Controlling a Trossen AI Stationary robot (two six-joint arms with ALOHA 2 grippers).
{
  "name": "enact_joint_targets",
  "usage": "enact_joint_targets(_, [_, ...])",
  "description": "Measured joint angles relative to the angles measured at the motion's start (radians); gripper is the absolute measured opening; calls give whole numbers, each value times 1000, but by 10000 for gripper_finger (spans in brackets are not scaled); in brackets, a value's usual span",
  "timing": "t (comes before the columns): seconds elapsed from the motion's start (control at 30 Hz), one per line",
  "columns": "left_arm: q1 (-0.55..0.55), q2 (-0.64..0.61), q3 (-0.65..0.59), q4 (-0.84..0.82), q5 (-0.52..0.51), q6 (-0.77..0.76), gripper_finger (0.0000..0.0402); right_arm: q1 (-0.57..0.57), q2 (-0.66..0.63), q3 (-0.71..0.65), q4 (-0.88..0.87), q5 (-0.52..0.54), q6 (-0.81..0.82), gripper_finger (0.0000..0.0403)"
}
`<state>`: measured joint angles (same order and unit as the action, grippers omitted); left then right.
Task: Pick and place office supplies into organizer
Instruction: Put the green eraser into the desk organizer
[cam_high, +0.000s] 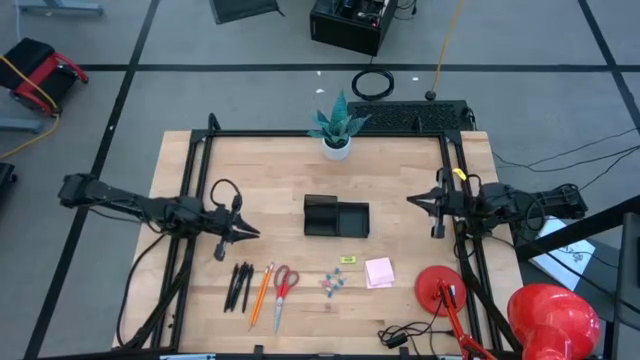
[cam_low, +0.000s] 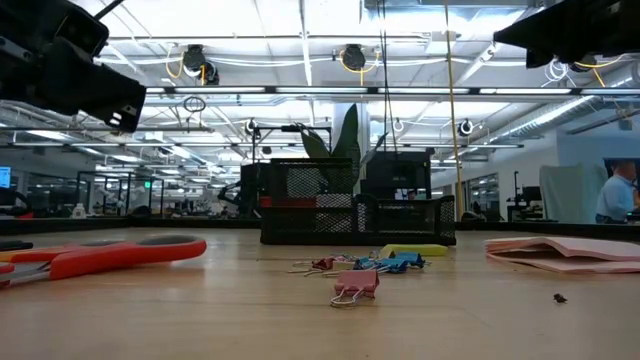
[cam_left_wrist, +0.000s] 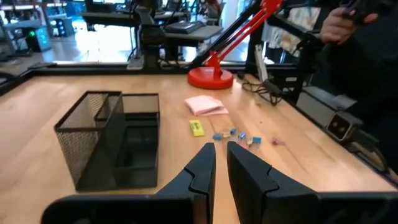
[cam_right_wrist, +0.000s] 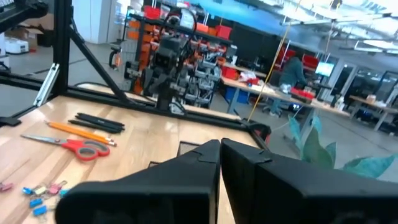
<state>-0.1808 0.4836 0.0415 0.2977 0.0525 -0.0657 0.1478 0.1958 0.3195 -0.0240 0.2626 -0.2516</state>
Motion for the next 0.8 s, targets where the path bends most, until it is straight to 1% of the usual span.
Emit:
enact_joint_targets(0.17, [0,41,0,0,-11,-62,47,0,0,0,0,0,2,9])
enact_joint_targets(0.27, [-1,62,-1,23,-51,-112,47,0,1,0,-1,-1,1,9])
enact_joint_targets(0.4, [-10,99,-1,111,-65,-181,47,0,1,0,-1,-1,-4,9])
enact_joint_targets(0.53, [-73,168,22,224,-71,-275,47,0,1,0,-2,-1,-2,9])
enact_joint_targets(0.57, [-98,189,45,230,-90,-279,47,0,1,0,-3,-1,1,9])
enact_joint_targets(0.63, [-156,234,98,215,-164,-279,47,0,1,0,-3,-1,2,9])
enact_joint_targets(0.7, [-213,287,165,166,-249,-274,47,0,1,0,-3,-1,3,9])
enact_joint_targets(0.8, [-289,368,287,64,-340,-255,47,0,1,0,-5,-1,22,9])
